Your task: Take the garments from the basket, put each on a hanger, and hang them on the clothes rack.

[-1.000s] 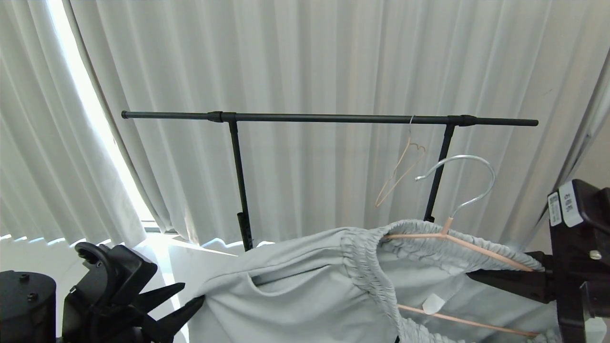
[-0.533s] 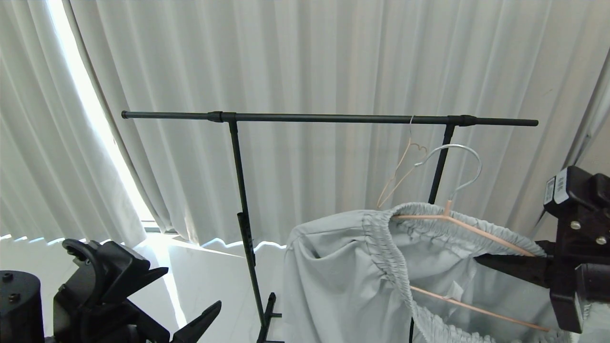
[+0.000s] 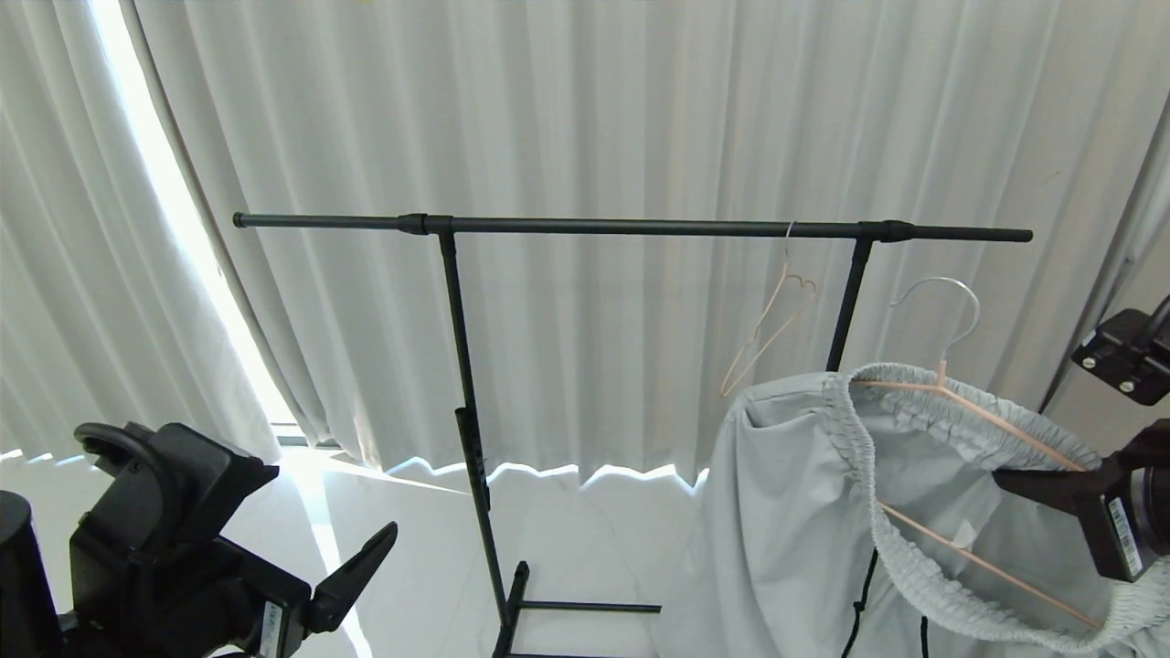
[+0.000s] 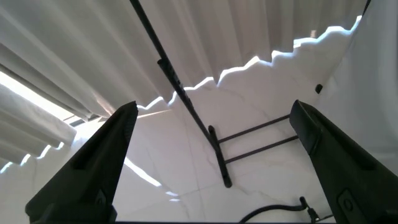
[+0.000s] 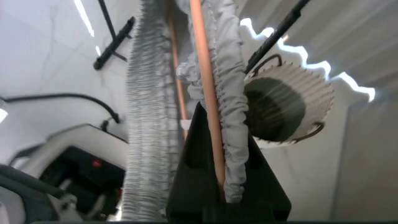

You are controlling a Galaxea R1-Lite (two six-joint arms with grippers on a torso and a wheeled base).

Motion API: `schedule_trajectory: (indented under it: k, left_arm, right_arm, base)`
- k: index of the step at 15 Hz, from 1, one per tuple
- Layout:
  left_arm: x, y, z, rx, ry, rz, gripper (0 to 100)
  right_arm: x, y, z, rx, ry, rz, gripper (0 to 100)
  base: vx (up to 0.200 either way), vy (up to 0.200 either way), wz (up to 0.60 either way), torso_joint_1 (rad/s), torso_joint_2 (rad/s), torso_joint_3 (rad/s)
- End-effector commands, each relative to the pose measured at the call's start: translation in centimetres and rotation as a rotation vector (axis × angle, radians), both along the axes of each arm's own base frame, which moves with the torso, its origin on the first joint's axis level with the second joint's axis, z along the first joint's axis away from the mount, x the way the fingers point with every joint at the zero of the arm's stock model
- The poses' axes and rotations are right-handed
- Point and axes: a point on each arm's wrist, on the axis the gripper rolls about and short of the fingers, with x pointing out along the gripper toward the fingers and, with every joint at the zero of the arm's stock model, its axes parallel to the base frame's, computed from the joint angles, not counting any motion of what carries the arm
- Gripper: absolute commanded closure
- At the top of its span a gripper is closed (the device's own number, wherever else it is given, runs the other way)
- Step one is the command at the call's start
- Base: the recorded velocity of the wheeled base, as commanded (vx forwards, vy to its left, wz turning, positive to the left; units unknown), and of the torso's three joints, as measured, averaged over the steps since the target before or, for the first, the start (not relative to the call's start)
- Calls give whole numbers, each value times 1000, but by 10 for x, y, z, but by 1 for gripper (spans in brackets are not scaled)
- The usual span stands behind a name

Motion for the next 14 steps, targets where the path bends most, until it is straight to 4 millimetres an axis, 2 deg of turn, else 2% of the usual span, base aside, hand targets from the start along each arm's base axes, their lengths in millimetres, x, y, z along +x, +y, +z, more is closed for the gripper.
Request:
schedule_trajectory:
  k: [1,3,7,11,14]
  left_arm:
    - [1,-1,1,1,1,0,0]
    - [2,-1,2,1,-3,6,0]
    - [2,-1,2,0,-4,6,0]
    - [2,-1,1,2,0,4,0]
    - [3,-2,1,3,1,6,0]
  right_arm:
    - [1,0,0,5,0,-2,100]
    - [0,3,1,11,-9,20,100]
    - [5,12,-1,12,-10,52,100]
    - [18,19,-1,19,-19,52,100]
    - [37,28,2,31,-42,51,100]
  base:
    - [0,0,0,0,0,0]
    - [0,0,0,0,0,0]
    - [0,200,0,-1,1,0]
    - [0,0,0,0,0,0]
    - [0,0,0,0,0,0]
